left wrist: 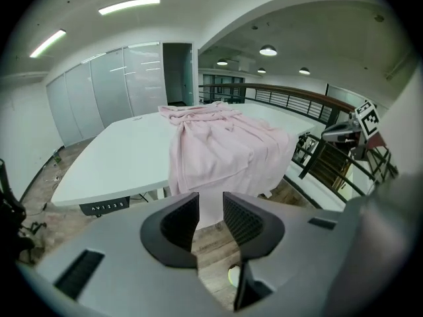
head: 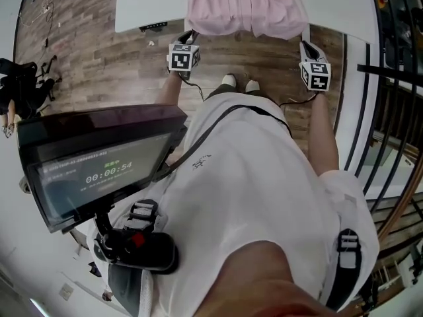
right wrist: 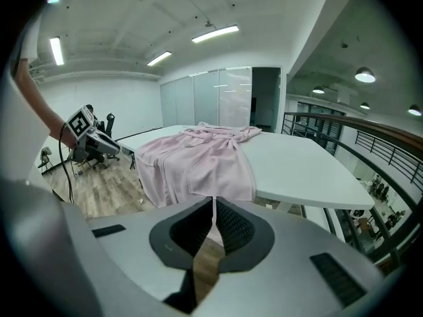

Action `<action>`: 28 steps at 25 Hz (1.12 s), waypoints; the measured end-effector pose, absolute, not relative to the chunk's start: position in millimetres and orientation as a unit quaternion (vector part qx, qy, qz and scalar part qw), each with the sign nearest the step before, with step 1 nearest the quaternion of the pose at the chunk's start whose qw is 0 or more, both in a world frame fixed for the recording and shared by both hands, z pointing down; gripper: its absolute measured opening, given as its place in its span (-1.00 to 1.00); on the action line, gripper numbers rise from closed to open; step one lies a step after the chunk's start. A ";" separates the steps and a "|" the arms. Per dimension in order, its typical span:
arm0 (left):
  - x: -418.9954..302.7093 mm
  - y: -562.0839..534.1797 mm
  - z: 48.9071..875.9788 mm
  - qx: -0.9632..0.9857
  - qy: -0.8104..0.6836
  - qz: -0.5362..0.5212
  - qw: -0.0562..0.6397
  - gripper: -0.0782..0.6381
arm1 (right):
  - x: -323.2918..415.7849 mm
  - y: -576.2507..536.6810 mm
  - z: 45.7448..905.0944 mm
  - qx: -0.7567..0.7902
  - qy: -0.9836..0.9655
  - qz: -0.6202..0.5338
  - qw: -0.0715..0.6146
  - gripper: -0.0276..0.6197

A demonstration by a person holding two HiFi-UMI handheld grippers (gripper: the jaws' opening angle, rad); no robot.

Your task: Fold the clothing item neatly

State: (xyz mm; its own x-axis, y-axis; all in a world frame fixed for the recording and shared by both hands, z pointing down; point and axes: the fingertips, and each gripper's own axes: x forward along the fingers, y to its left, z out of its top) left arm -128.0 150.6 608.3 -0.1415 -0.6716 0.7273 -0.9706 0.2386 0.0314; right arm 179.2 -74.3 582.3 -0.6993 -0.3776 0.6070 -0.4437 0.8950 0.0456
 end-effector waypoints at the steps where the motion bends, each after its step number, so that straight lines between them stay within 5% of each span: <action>1: -135.3 150.6 617.4 0.573 -0.714 0.240 0.324 -0.50 | 174.5 -76.6 587.2 0.227 -0.918 0.054 0.319 -0.88; 5: -175.8 160.9 663.1 0.563 -0.707 0.266 0.336 -0.34 | 153.4 -81.6 620.9 0.244 -0.909 0.056 0.333 -0.83; 16: -231.2 160.2 745.4 0.553 -0.710 0.284 0.331 -0.33 | 154.6 -116.3 726.9 0.239 -0.889 0.066 0.384 -0.22; 28: -229.4 141.4 760.8 0.588 -0.693 0.284 0.306 -0.33 | 134.4 -145.1 745.9 0.181 -0.896 0.042 0.402 -0.15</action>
